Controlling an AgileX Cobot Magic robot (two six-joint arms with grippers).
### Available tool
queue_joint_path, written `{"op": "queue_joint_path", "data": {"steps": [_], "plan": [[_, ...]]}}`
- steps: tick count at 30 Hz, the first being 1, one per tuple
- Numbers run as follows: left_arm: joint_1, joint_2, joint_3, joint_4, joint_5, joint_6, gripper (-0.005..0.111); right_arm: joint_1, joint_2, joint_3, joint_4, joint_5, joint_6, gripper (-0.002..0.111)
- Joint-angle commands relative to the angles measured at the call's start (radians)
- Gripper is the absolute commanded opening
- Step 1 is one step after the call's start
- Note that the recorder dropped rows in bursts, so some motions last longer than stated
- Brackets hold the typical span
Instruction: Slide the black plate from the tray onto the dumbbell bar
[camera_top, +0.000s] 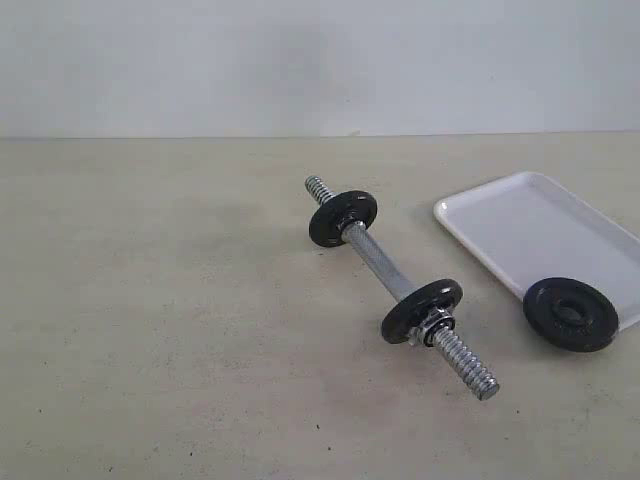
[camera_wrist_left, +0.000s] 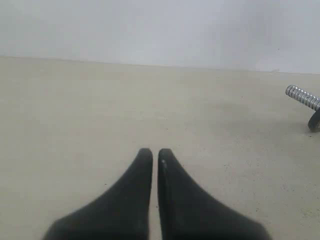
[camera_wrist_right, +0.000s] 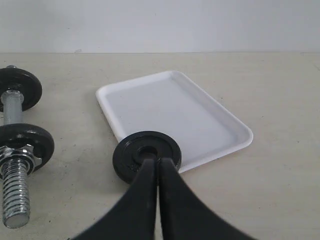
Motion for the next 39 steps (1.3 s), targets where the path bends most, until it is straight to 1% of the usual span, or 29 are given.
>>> {"op": "queue_joint_path", "data": {"steps": [1,28,31,34,39], "plan": [[-0.005,-0.003,0.002,0.004,-0.008,0.002,0.004,-0.005,-0.005,0.000,0.001,-0.005,-0.006,0.000],[-0.005,-0.003,0.002,0.004,-0.011,0.002,0.004,-0.005,-0.005,0.000,0.001,-0.005,-0.006,0.000],[-0.005,-0.003,0.002,0.004,-0.039,0.002,0.004,-0.005,-0.005,0.000,0.001,-0.010,0.000,0.000],[-0.005,-0.003,0.002,0.004,-0.104,0.002,0.004,-0.005,-0.005,0.000,0.001,-0.048,0.000,0.000],[-0.005,-0.003,0.002,0.004,-0.197,0.002,0.004,-0.005,-0.005,0.000,0.001,-0.215,0.000,0.000]]}}
